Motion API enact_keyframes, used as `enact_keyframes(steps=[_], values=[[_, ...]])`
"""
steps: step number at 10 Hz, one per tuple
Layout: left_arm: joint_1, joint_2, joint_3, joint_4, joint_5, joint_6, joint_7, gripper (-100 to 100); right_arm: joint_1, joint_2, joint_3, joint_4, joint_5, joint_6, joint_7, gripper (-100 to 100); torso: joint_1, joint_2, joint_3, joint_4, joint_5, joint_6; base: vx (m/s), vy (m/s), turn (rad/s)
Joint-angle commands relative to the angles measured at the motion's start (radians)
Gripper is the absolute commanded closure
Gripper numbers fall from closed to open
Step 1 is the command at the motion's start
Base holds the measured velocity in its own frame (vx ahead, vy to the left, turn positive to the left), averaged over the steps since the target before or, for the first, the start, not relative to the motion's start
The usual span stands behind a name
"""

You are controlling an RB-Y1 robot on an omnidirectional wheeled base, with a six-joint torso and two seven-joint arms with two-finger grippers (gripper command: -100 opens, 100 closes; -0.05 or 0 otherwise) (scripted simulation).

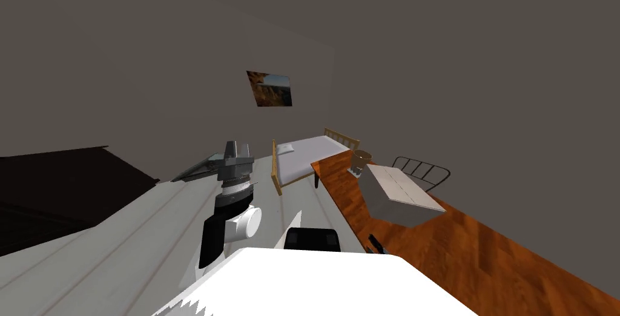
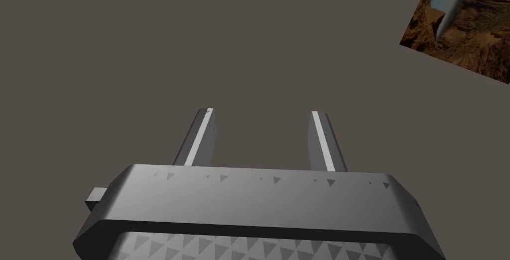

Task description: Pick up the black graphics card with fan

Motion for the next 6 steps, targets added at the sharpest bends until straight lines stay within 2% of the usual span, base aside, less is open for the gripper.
enact_keyframes(steps=[1,2,3,4,5,6], values=[[0.000,0.000,0.000,0.000,0.000,0.000,0.000,0,0.000,-0.006,0.008,0.044,0.017,0.008,0.005,-100,0.000,0.000,0.000,0.000,0.000,0.000,0.052,-0.013,0.151],[0.000,0.000,0.000,0.000,0.000,0.000,0.000,0,0.001,-0.014,0.019,0.093,0.049,0.014,0.018,-100,0.000,0.000,0.000,0.000,0.000,0.001,0.058,-0.017,0.283],[0.000,0.000,0.000,0.000,0.000,0.000,0.000,0,0.003,-0.022,0.031,0.150,0.079,0.021,0.031,-100,-0.001,0.000,0.000,0.000,0.000,0.000,0.099,-0.016,0.461],[0.000,0.000,0.000,0.000,0.000,0.000,0.000,0,0.003,-0.022,0.031,0.160,0.079,0.021,0.031,-100,-0.001,-0.002,-0.001,0.000,0.000,0.000,0.088,-0.024,0.158],[0.000,0.000,0.000,0.000,0.000,0.000,0.000,0,0.004,-0.028,0.042,0.214,0.108,0.027,0.043,-100,-0.001,-0.002,-0.001,-0.001,0.000,0.001,0.074,-0.007,0.285],[0.000,0.000,0.000,0.000,0.000,0.000,0.000,0,0.004,-0.028,0.042,0.214,0.108,0.027,0.043,-100,0.000,-0.002,-0.001,0.000,0.000,0.000,0.060,-0.011,0.114]])
